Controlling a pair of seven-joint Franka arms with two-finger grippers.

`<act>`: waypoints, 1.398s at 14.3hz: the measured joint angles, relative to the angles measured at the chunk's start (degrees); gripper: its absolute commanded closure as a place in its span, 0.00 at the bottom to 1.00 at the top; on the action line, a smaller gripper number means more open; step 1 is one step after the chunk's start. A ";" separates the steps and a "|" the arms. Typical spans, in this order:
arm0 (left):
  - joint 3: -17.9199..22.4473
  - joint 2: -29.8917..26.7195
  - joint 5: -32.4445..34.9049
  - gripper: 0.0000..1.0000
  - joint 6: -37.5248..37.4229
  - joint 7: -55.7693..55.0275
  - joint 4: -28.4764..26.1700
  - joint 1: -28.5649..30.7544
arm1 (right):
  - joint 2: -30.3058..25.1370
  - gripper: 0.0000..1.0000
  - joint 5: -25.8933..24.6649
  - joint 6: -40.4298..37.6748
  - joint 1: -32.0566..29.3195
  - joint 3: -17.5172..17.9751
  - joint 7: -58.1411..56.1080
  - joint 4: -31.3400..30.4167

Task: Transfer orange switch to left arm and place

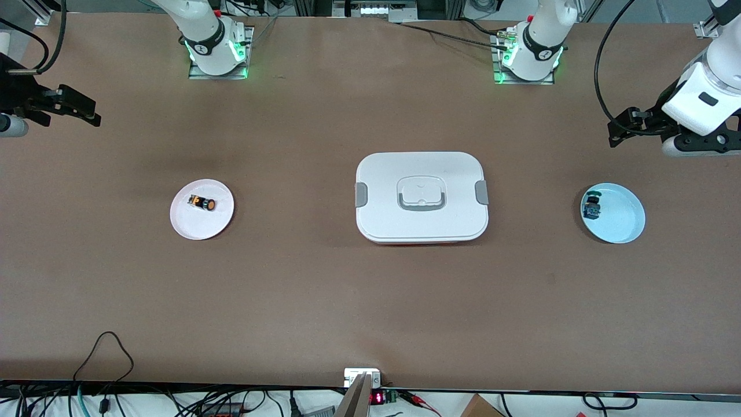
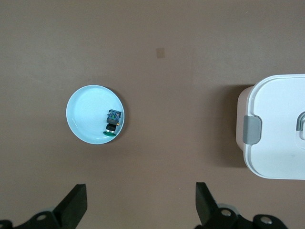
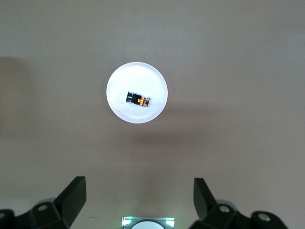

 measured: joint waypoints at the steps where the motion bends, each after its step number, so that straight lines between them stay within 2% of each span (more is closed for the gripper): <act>1: 0.00 0.00 0.00 0.00 0.00 0.00 0.00 0.00 | 0.00 0.00 0.00 -0.05 0.01 0.00 0.00 0.00; 10: 0.00 0.00 0.00 0.00 -0.05 0.00 0.00 0.00 | 0.54 0.00 0.00 -0.82 0.02 0.01 0.00 0.22; 20: 0.00 0.00 0.00 0.00 -0.29 0.00 0.02 0.00 | 5.27 0.00 -0.02 -0.06 0.51 0.37 -0.01 0.17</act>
